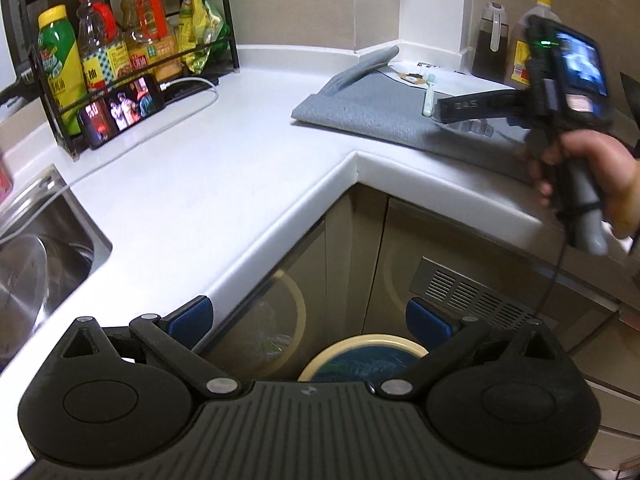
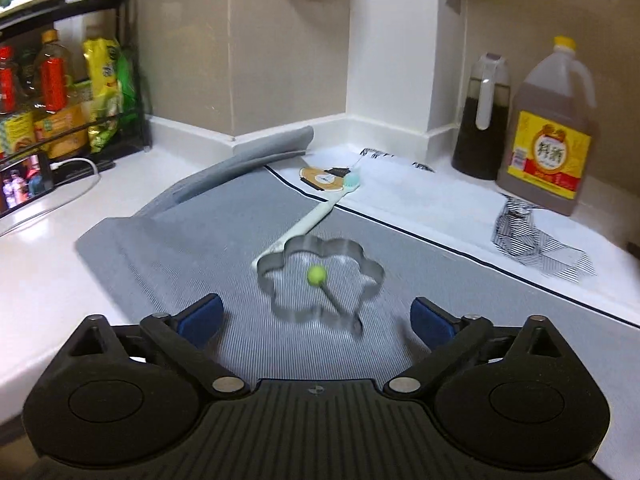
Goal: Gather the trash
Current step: 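Grasp the toothbrush with the left gripper while the right grasps the flower-shaped cutter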
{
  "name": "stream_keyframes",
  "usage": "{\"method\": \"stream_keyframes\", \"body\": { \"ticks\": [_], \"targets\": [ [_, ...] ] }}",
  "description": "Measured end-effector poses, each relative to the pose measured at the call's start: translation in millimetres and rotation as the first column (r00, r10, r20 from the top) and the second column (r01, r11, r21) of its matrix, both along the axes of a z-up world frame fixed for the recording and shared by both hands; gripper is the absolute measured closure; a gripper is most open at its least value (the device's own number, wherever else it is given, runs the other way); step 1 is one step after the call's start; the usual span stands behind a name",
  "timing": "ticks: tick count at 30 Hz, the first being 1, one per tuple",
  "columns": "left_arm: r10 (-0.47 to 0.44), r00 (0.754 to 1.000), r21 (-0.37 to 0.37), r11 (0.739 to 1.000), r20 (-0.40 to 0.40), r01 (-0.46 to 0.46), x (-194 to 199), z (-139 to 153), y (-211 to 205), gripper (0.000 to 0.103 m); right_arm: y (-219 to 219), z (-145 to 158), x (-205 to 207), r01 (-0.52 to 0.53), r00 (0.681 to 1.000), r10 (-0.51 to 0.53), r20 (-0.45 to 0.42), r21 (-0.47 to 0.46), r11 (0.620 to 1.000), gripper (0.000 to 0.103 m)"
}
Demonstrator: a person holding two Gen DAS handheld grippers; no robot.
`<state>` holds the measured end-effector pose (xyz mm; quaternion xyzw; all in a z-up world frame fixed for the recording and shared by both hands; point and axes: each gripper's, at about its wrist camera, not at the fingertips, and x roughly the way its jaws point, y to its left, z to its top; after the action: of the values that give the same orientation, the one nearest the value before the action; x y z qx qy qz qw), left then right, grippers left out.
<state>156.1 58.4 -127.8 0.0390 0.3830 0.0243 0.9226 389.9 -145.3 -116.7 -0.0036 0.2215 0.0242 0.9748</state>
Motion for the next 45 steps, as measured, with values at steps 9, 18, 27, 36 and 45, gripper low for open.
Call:
{"method": "stream_keyframes", "body": {
  "ticks": [9, 18, 27, 36, 45],
  "targets": [
    [-0.021, 1.0, 0.018, 1.0, 0.017, 0.02, 26.6, 9.9, -14.5, 0.0, -10.7, -10.8, 33.1, 0.084, 0.996, -0.085, -0.032, -0.008, 0.996, 0.019],
    [-0.057, 0.996, -0.018, 0.998, 0.069, 0.058, 97.3, 21.9, -45.0, 0.0, -96.9, -10.4, 24.6, 0.246, 0.969, -0.242, -0.057, 0.084, 0.965, 0.019],
    [-0.107, 0.99, 0.0, 0.994, 0.096, 0.107, 209.0, 20.9, -98.9, 0.0, -120.3, -17.7, 34.9, 0.272, 0.962, -0.267, -0.059, 0.093, 0.958, 0.016],
    [-0.156, 0.986, -0.029, 0.987, 0.058, 0.158, 303.5, 6.3, -140.3, 0.0, -117.7, -17.9, 36.5, 0.263, 0.964, -0.259, -0.064, 0.068, 0.962, 0.014],
    [-0.169, 0.984, -0.041, 0.985, -0.063, 0.167, 360.7, -17.9, -154.4, 0.0, -115.7, -19.2, 38.6, 0.25, 0.967, -0.246, -0.071, 0.056, 0.967, 0.009]
  ]
}}
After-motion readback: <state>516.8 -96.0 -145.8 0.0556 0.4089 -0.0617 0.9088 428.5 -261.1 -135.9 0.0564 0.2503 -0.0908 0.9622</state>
